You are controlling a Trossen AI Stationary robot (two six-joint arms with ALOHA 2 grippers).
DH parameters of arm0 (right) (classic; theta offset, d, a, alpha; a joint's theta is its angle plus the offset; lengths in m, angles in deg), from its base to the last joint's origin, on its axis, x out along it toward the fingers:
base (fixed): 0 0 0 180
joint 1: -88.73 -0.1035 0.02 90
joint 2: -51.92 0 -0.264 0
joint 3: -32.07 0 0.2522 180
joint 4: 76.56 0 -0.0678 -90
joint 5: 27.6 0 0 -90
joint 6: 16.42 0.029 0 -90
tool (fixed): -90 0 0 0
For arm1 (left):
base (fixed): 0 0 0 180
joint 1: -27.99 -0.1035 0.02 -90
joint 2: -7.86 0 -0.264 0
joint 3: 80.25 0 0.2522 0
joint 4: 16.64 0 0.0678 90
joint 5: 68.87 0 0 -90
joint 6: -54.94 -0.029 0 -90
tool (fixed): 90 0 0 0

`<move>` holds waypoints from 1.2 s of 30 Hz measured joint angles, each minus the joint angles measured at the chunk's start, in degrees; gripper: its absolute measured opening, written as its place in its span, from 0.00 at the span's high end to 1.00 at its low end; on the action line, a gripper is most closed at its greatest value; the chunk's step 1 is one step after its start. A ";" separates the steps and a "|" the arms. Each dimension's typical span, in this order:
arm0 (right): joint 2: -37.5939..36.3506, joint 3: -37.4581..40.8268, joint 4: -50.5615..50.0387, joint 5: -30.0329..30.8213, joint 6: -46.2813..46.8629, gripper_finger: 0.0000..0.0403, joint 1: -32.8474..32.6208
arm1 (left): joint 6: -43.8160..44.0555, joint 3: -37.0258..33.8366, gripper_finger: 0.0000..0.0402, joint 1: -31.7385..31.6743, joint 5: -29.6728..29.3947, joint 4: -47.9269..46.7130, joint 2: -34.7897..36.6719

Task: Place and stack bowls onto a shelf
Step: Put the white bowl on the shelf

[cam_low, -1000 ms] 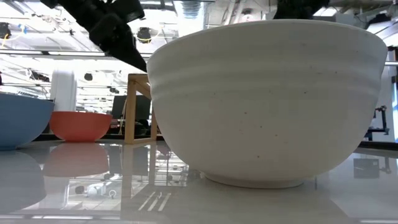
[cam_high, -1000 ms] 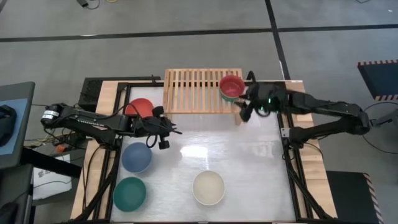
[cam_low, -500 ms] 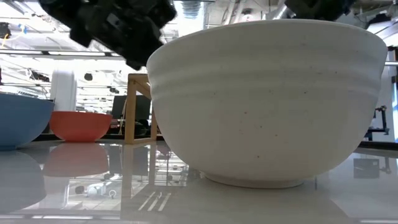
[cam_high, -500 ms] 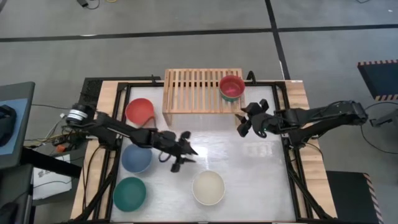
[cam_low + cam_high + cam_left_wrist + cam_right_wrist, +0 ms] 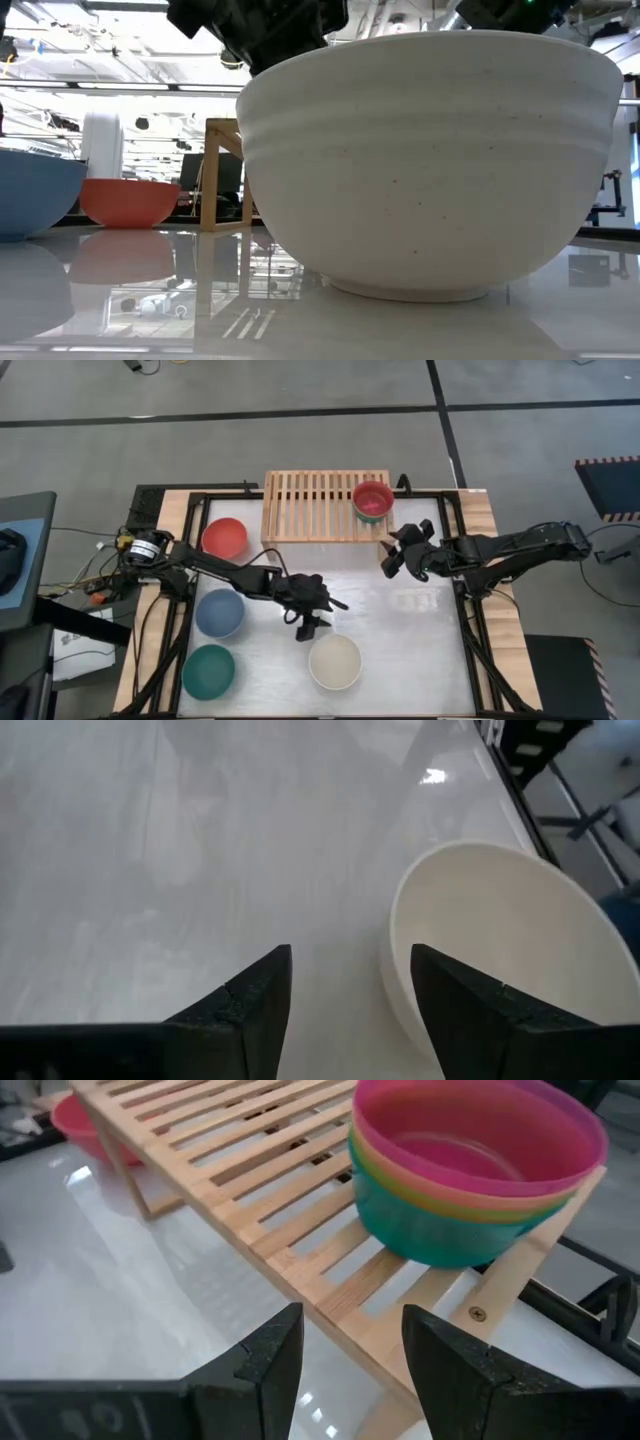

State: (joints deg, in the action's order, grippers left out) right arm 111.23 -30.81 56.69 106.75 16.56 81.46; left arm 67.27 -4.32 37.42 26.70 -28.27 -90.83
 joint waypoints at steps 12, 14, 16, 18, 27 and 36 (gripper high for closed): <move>0.00 -0.06 -2.19 0.76 2.70 0.51 -0.56 | 4.92 0.39 0.58 4.21 2.74 1.14 -6.58; 0.00 -0.07 -3.59 0.79 4.18 0.51 -1.11 | 5.01 0.37 0.58 5.07 1.08 1.45 -7.32; 0.02 -0.07 -3.97 0.78 5.10 0.51 -1.99 | 5.07 0.46 0.59 5.84 -1.21 0.59 -7.52; 0.00 -0.07 -4.82 0.96 6.15 0.51 -2.90 | 4.94 0.40 0.61 6.25 -1.97 0.10 -7.63; 0.00 -0.07 -4.78 1.07 6.66 0.52 -4.63 | 1.69 1.72 0.94 5.20 -1.76 -7.68 -8.33; 0.01 -0.07 -7.80 1.19 8.25 0.58 -5.13 | -5.28 9.70 1.00 3.72 -3.78 -22.64 -6.19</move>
State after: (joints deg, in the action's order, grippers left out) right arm 111.24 -30.88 48.89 107.94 24.80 76.33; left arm 61.99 5.38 41.13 22.92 -50.91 -97.02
